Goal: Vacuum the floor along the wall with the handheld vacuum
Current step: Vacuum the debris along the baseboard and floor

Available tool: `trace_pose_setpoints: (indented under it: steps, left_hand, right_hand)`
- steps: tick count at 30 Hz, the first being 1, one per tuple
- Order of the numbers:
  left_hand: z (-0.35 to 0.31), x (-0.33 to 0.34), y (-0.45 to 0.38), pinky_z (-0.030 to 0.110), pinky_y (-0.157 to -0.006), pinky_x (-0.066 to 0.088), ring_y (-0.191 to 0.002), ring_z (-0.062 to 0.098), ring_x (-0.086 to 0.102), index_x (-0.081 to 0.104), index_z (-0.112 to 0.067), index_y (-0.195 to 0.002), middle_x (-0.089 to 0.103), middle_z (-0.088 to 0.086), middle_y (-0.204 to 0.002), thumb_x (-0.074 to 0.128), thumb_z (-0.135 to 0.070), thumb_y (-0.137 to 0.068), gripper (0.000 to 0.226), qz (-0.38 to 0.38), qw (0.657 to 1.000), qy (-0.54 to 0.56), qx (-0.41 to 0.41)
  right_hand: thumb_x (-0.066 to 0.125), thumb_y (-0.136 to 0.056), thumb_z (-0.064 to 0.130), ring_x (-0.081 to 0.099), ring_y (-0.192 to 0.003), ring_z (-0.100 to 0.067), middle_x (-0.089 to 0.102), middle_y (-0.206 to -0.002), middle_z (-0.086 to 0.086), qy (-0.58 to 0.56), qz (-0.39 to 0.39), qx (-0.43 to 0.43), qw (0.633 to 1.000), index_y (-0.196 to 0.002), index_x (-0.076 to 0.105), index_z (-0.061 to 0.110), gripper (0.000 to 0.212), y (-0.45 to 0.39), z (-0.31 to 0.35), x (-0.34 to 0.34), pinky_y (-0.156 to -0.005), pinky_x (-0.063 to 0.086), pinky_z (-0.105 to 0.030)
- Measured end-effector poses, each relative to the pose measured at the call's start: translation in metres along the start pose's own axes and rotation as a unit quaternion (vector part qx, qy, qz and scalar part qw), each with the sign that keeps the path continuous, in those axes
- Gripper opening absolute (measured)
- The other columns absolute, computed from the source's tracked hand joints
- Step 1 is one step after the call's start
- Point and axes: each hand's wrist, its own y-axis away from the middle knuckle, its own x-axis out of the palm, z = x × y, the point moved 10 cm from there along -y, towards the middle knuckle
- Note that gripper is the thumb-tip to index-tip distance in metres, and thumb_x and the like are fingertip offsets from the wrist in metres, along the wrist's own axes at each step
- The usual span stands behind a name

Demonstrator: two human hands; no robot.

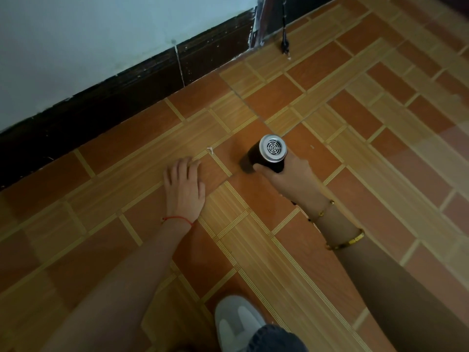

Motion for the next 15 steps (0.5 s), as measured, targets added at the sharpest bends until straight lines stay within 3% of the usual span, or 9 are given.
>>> trace_pose_setpoints:
  steps: [3, 6, 10, 13, 15]
  left_hand:
    - [-0.008, 0.003, 0.000, 0.060, -0.111, 0.032, -0.134, 0.033, 0.041, 0.047, -0.014, -0.138, 0.047, 0.013, -0.142, 0.046, -0.020, -0.090, 0.048, 0.007, 1.000, -0.005, 0.004]
    - [-0.017, 0.006, -0.002, 0.061, -0.111, 0.034, -0.134, 0.035, 0.041, 0.047, -0.013, -0.138, 0.046, 0.014, -0.143, 0.048, -0.020, -0.089, 0.049, 0.014, 1.000, -0.006, 0.012]
    - [-0.022, 0.013, -0.005, 0.061, -0.111, 0.033, -0.135, 0.036, 0.040, 0.046, -0.013, -0.140, 0.045, 0.015, -0.144, 0.050, -0.021, -0.089, 0.051, 0.026, 0.999, -0.014, 0.013]
    - [-0.023, 0.016, -0.004, 0.062, -0.112, 0.031, -0.135, 0.035, 0.039, 0.044, -0.012, -0.141, 0.044, 0.014, -0.144, 0.048, -0.021, -0.090, 0.053, 0.019, 1.000, -0.009, 0.006]
    - [-0.024, 0.015, -0.003, 0.062, -0.112, 0.031, -0.134, 0.035, 0.039, 0.044, -0.012, -0.142, 0.044, 0.015, -0.144, 0.049, -0.020, -0.089, 0.053, 0.013, 1.000, -0.012, 0.010]
  right_hand:
    - [0.054, -0.076, 0.074, 0.061, -0.071, -0.019, 0.056, -0.074, 0.006, 0.024, -0.054, 0.049, 0.997, -0.118, 0.055, 0.012, 0.075, 0.001, -0.030, -0.021, -0.053, 0.042, -0.027]
    - [0.041, -0.064, 0.085, 0.068, -0.071, -0.025, 0.065, -0.078, -0.002, 0.010, -0.076, 0.062, 0.995, -0.117, 0.053, 0.013, 0.089, 0.002, -0.047, -0.032, -0.058, 0.054, -0.033]
    - [0.052, -0.072, 0.077, 0.069, -0.070, -0.025, 0.067, -0.082, -0.002, 0.004, -0.069, 0.071, 0.995, -0.119, 0.051, 0.015, 0.078, 0.003, -0.052, -0.029, -0.059, 0.058, -0.038]
    - [0.055, -0.076, 0.075, 0.057, -0.064, -0.012, 0.053, -0.071, 0.011, 0.016, -0.029, 0.049, 0.998, -0.114, 0.054, 0.013, 0.072, 0.001, -0.047, -0.017, -0.050, 0.041, -0.024]
    - [0.057, -0.078, 0.072, 0.057, -0.067, -0.013, 0.051, -0.072, 0.012, 0.006, -0.017, 0.045, 0.999, -0.115, 0.055, 0.016, 0.068, 0.000, -0.045, -0.014, -0.053, 0.040, -0.024]
